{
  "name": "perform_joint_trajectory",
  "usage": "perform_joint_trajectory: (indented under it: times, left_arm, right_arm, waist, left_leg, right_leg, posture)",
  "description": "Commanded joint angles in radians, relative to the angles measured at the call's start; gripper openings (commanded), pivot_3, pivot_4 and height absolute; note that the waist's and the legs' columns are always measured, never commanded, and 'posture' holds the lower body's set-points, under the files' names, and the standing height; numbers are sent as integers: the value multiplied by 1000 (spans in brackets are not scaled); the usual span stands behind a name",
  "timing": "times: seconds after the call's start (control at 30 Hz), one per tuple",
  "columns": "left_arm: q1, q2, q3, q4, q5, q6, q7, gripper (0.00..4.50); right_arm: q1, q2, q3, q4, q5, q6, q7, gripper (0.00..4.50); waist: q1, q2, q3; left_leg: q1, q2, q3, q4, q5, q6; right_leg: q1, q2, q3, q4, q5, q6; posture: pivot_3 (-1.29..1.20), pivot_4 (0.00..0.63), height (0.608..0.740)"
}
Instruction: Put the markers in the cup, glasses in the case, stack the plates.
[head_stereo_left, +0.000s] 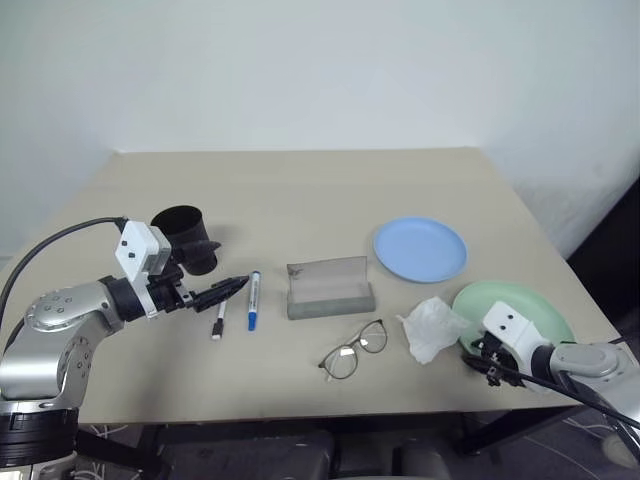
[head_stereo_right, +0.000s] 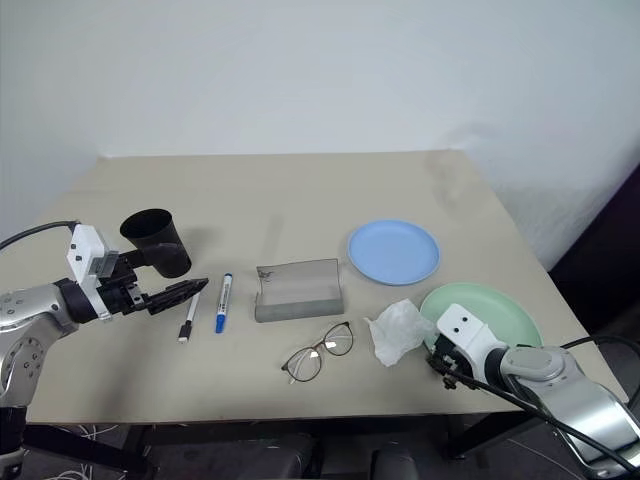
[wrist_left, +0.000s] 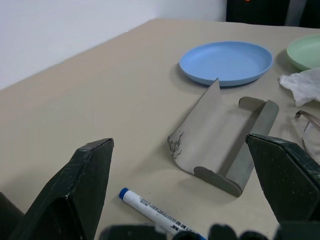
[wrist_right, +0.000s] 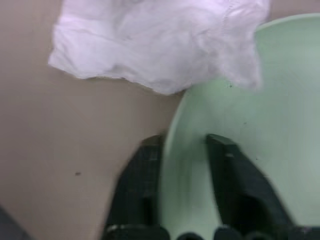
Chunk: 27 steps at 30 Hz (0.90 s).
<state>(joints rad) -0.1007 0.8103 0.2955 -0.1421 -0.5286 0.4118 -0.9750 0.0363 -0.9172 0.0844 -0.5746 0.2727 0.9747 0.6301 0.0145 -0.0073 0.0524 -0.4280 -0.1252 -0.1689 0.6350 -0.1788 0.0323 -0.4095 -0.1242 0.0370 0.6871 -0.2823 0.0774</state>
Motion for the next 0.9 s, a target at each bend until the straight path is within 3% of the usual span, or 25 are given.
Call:
perform_joint_trajectory:
  times: [0.03,0.7,0.9]
  left_arm:
    - [-6,-2,18,-24,-6,-17,5,4500]
    - [15,-5,35,-51,-11,-12,26,4500]
    - [14,-5,35,-56,-9,-13,33,4500]
  right_arm:
    - [-48,-6,8,51,-66,7,-56,133]
    - [-266,-61,132,287,-299,-86,-63,23]
    - [-400,-4,138,380,-337,-154,-70,23]
  waist:
    - [-4,-1,-1]
    - [1,0,0]
    - [-3,1,0]
  left_leg:
    - [0,0,0,1,0,0]
    - [0,1,1,4,0,0]
    - [0,1,1,3,0,0]
  right_leg:
    - [0,0,0,0,0,0]
    - [0,0,-1,0,0,0]
    - [0,1,-1,0,0,0]
  posture:
    - [0,0,683]
    - [0,0,683]
    - [0,0,683]
